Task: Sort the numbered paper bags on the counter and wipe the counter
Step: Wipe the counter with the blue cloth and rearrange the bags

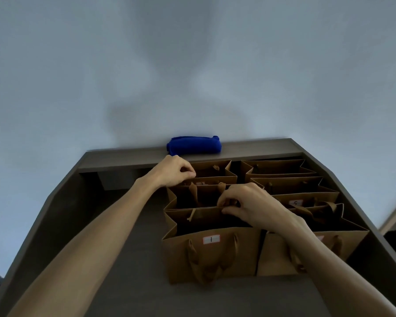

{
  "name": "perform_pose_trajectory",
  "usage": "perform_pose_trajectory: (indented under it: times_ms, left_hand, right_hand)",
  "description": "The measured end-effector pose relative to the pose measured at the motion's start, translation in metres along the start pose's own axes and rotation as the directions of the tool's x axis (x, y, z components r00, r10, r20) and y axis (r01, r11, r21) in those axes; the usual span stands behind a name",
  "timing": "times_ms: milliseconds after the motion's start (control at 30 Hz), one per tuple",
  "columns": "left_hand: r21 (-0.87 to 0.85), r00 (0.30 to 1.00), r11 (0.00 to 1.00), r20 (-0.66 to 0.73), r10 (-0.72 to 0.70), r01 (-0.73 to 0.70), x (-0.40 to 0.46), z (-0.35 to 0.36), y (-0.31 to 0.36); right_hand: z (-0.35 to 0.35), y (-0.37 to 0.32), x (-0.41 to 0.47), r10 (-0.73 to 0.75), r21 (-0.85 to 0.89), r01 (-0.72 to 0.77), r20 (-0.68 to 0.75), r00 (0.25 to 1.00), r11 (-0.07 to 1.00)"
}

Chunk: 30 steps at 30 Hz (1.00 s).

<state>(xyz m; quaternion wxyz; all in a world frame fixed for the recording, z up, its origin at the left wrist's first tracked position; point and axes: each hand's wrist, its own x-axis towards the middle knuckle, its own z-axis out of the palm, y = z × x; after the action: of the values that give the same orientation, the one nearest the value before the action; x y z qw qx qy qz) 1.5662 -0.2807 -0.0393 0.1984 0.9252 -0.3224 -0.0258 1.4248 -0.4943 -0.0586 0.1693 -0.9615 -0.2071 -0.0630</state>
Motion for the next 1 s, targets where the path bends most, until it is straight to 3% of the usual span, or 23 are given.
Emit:
perform_pose_trajectory:
  times_ms: [200, 467, 667, 1000]
  left_hand:
    - [0.018, 0.993, 0.998, 0.105, 0.061, -0.063, -0.015, -0.003, 0.004]
    - [0.068, 0.995, 0.994, -0.028, 0.092, -0.09, -0.027, 0.008, 0.006]
    - [0.069, 0.994, 0.993, -0.04, 0.101, -0.099, -0.059, -0.006, -0.007]
    - [0.132, 0.983, 0.98, -0.124, -0.136, 0.152, -0.139, -0.056, -0.078]
  right_hand:
    - [-0.002, 0.001, 0.014, 0.04, -0.047, -0.038, 0.034, 0.999, 0.998]
    - [-0.001, -0.011, 0.011, 0.039, -0.078, -0.037, 0.023, 0.999, 0.996]
    - [0.006, -0.046, 0.014, -0.032, -0.08, 0.036, 0.05, 0.998, 0.996]
    - [0.049, -0.123, 0.075, -0.232, 0.024, 0.231, 0.021, 0.973, 0.973]
